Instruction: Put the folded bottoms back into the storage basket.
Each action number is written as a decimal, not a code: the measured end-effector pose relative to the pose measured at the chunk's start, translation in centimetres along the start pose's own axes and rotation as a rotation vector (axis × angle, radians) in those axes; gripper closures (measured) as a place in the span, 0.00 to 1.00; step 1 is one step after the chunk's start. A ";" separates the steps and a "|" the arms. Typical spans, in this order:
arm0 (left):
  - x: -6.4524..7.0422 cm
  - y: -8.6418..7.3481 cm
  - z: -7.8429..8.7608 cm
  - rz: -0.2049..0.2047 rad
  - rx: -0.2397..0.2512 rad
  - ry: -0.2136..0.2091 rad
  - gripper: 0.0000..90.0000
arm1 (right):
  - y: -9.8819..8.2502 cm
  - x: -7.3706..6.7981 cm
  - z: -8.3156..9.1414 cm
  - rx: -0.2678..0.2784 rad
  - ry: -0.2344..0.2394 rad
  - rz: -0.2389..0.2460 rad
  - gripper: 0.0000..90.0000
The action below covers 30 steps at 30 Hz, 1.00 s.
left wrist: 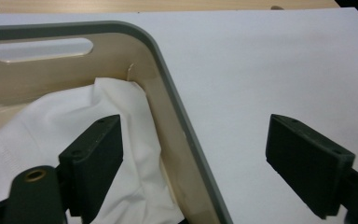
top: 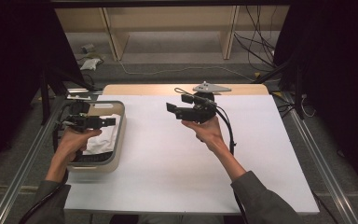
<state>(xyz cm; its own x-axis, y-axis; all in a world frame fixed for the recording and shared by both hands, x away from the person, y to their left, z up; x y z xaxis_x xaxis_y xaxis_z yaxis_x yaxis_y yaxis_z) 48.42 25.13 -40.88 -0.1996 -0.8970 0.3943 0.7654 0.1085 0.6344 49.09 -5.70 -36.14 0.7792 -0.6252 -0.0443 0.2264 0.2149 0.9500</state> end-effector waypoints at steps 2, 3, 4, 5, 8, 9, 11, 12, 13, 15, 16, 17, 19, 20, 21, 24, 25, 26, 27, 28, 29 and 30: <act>0.4 0.0 0.2 -0.002 0.010 -0.020 0.20 | -0.3 0.2 0.6 0.007 -0.003 -0.004 0.30; 0.6 0.0 0.2 0.001 0.016 -0.033 0.20 | -0.5 0.3 0.9 0.012 -0.006 -0.008 0.30; 0.8 0.0 0.3 0.003 0.020 -0.044 0.20 | -0.6 0.4 1.2 0.017 -0.009 -0.012 0.30; 1.0 -0.1 0.3 0.003 0.022 -0.055 0.20 | -0.8 0.5 1.4 0.020 -0.011 -0.020 0.30; 1.5 -0.2 0.2 -0.009 0.022 -0.066 0.19 | -1.2 0.6 2.0 0.027 -0.013 -0.028 0.30; 1.5 -0.2 0.2 -0.009 0.022 -0.066 0.19 | -1.3 0.6 2.1 0.031 -0.014 -0.027 0.30; 2.1 -0.3 0.1 -0.022 0.026 -0.071 0.19 | -1.4 0.6 2.4 0.032 -0.019 -0.026 0.30; 2.2 -0.4 0.0 -0.025 0.031 -0.073 0.19 | -1.5 0.6 2.5 0.034 -0.017 -0.027 0.30; 2.3 -0.4 0.0 -0.028 0.031 -0.073 0.19 | -1.5 0.6 2.6 0.039 -0.019 -0.025 0.30; 2.6 -0.5 -0.1 -0.033 0.034 -0.075 0.19 | -1.6 0.6 2.8 0.039 -0.023 -0.022 0.30; 2.7 -0.6 -0.1 -0.037 0.035 -0.074 0.19 | -1.7 0.6 2.8 0.038 -0.026 -0.018 0.30; 2.8 -0.6 -0.2 -0.039 0.034 -0.076 0.19 | -1.9 0.6 2.9 0.034 -0.027 -0.021 0.30; 3.0 -0.8 -0.3 -0.042 0.034 -0.080 0.19 | -2.1 0.7 3.1 0.031 -0.029 -0.021 0.30; 3.1 -0.9 -0.3 -0.046 0.032 -0.082 0.19 | -2.3 0.8 3.1 0.033 -0.031 -0.020 0.30; 3.3 -0.9 -0.4 -0.047 0.031 -0.088 0.19 | -2.4 0.9 3.2 0.030 -0.034 -0.023 0.30; 3.6 -1.0 -0.4 -0.057 0.035 -0.090 0.19 | -2.7 1.0 3.4 0.024 -0.038 -0.018 0.30; 3.7 -1.0 -0.4 -0.056 0.036 -0.094 0.19 | -2.8 1.1 3.5 0.024 -0.039 -0.018 0.30; 3.8 -1.0 -0.4 -0.057 0.038 -0.095 0.19 | -2.9 1.1 3.5 0.026 -0.042 -0.020 0.30; 3.8 -1.0 -0.5 -0.062 0.041 -0.096 0.19 | -2.9 1.1 3.6 0.026 -0.042 -0.023 0.30; 3.9 -1.1 -0.5 -0.061 0.040 -0.098 0.19 | -2.9 1.1 3.6 0.026 -0.041 -0.022 0.30; 3.9 -1.1 -0.5 -0.063 0.039 -0.099 0.18 | -3.0 1.1 3.7 0.026 -0.043 -0.022 0.30; 3.9 -1.1 -0.5 -0.063 0.039 -0.099 0.18 | -3.0 1.1 3.7 0.026 -0.043 -0.022 0.30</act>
<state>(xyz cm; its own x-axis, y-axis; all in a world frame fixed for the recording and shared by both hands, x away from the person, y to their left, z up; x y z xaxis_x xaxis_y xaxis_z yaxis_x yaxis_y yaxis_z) 47.10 21.26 -40.41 -0.3075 -0.8562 0.4151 0.7253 0.0714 0.6847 47.17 -9.79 -37.86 0.7484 -0.6612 -0.0527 0.2276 0.1813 0.9567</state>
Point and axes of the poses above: each handheld gripper's, and its own axes: z roughly backward along the jaws, y roughly out of its top, x roughly to its right, the point moved 6 cm from there along -z, roughly forward along the jaws, and after that the axes turned 11 degrees about z, right-handed, at the moved point
